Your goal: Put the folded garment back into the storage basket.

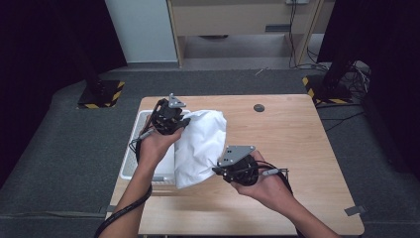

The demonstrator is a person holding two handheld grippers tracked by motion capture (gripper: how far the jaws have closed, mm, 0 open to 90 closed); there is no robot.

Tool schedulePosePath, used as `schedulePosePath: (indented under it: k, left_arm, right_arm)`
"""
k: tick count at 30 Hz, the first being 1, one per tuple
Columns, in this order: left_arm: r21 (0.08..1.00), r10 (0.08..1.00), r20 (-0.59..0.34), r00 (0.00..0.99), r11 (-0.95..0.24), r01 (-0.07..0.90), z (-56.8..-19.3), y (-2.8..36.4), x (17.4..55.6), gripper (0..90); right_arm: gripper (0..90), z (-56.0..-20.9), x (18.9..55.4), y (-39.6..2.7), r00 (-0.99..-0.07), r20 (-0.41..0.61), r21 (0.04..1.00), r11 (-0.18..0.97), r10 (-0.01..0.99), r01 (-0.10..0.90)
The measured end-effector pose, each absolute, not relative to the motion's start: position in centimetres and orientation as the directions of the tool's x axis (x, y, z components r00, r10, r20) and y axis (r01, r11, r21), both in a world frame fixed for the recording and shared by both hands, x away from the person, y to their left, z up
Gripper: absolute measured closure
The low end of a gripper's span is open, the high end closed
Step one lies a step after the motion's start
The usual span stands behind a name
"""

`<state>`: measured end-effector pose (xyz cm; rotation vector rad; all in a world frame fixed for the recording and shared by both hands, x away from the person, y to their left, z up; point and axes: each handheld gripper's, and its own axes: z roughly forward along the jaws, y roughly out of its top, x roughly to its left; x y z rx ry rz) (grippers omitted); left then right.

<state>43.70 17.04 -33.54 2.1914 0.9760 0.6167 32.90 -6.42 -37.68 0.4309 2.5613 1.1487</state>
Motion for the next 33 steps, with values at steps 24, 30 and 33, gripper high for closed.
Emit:
schedulePosePath:
  k: [24,30,33]
  left_arm:
    - [0.726,0.793,0.153,0.589,-0.495,0.478,-33.1,20.1,44.2,79.6]
    - [0.718,0.799,0.152,0.582,-0.494,0.491,-33.3,20.9,44.8,79.6]
    - [0.714,0.8,0.153,0.58,-0.495,0.495,-33.4,21.2,45.1,79.6]
  right_arm:
    - [81.1,-37.3,33.9,-3.4,-0.921,-0.145,0.761,0.636,0.36,0.129]
    - [81.1,-37.3,34.5,-2.8,-0.92,-0.141,0.762,0.633,0.366,0.135]
    - [81.1,-37.3,34.8,-2.6,-0.919,-0.134,0.763,0.631,0.371,0.143]
